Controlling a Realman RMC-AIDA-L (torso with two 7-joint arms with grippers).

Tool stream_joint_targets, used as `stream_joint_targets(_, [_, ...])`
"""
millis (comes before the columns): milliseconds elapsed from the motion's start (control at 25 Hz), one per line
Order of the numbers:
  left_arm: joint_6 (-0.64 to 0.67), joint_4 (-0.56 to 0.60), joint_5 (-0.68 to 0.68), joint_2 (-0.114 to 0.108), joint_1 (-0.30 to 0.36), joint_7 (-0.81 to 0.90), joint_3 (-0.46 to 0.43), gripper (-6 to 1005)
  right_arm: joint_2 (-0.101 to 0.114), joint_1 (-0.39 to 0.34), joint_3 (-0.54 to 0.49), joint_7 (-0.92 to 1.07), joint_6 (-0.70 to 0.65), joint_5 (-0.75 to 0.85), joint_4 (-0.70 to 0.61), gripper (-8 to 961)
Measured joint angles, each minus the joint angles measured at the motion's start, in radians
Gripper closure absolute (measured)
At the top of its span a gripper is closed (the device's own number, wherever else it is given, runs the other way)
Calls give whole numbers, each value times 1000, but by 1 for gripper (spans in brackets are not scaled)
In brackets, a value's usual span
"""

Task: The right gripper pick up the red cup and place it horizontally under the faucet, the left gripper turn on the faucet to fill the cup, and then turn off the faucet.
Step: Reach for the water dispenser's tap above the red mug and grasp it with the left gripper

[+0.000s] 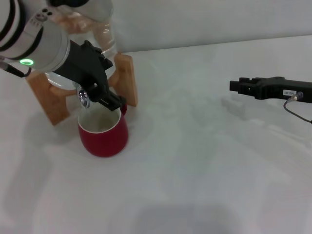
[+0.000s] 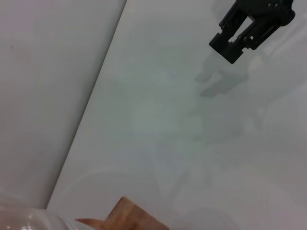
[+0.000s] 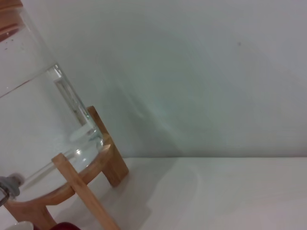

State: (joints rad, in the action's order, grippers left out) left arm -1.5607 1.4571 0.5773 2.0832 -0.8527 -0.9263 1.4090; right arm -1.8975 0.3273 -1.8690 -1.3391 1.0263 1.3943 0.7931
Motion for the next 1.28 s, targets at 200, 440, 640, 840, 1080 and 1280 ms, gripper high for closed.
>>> stream_joint_targets(200, [1,-4,2,0,-1,-2,12,123,0,1,-8,-1,0,0,-2,551])
stream_joint_targets(440, [-10,-10,5,0,-2,-4,15,123,0,0,-9,-1,0,0,-3,551])
stream_joint_targets(640, [-23,-10,4,0,-2,-4,16,123,1,1,-9,-2,0,0,-3,551])
stream_joint_targets(840, [-37,-7,2,0,-2,0,23,123,2,1,-9,-1,0,0,-3,551])
stream_joint_targets(1080, [-51,-2,0,-1,-2,2,24,123,3,0,-9,-1,-1,0,-3,551])
stream_joint_targets(1280, [-61,2,1,-1,-2,3,25,123,4,6,-9,0,-1,0,-15,551])
